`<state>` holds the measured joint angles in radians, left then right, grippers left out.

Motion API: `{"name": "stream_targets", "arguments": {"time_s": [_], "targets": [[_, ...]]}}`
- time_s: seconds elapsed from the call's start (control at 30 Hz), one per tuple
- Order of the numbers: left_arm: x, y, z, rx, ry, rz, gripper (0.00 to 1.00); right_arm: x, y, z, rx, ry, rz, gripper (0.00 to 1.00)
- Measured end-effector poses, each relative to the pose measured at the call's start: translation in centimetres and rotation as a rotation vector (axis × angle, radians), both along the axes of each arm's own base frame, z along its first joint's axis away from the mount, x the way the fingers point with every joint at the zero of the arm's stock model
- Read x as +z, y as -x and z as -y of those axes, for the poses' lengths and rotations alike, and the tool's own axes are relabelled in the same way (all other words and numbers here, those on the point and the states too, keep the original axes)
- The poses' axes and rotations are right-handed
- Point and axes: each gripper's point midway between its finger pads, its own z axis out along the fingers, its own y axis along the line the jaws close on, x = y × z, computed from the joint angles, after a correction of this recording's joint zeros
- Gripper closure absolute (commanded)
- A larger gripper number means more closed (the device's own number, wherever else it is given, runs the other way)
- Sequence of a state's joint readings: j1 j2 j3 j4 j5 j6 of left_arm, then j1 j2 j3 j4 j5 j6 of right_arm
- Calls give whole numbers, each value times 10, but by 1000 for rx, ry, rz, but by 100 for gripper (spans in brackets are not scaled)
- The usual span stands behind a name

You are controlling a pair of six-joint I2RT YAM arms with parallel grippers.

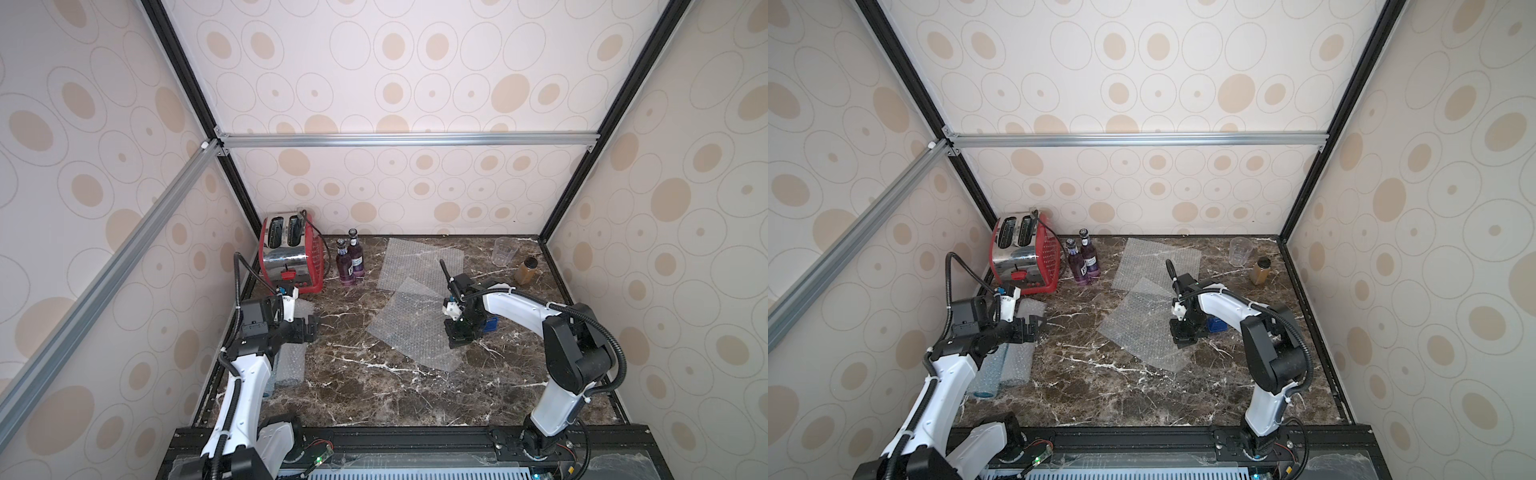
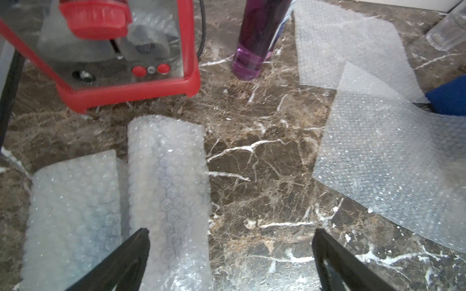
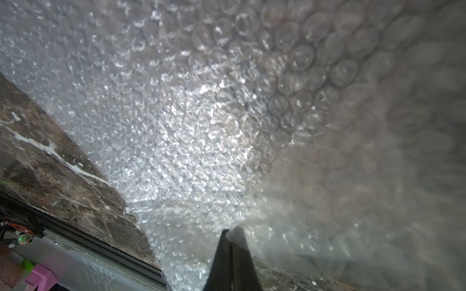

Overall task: Wrap wine bottles in bubble wrap
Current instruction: Move the bubble wrap to the center of the board.

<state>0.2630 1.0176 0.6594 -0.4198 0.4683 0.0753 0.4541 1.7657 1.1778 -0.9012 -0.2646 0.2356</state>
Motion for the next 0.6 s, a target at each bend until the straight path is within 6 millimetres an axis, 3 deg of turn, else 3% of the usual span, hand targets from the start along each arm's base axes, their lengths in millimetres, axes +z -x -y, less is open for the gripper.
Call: {"name": "stream_targets", "arguments": {"time_s": [0.13,0.3,0.43,0.5,0.6], "targets": [[-11,1,-20,84,56,-46,1,5,10,23,-28,103,-23,71],[2,-3,-25,95,66,15,1,48,11,41,-52,139,76,61],[19,-10,-25,93,65,67,1,86,-11,30,-95,75,208,57],[30,-15,-24,94,66,92,1,90,-23,19,-118,38,233,57],[47,-18,-18,68,53,145,1,79,-49,-8,-137,-1,229,56]]}}
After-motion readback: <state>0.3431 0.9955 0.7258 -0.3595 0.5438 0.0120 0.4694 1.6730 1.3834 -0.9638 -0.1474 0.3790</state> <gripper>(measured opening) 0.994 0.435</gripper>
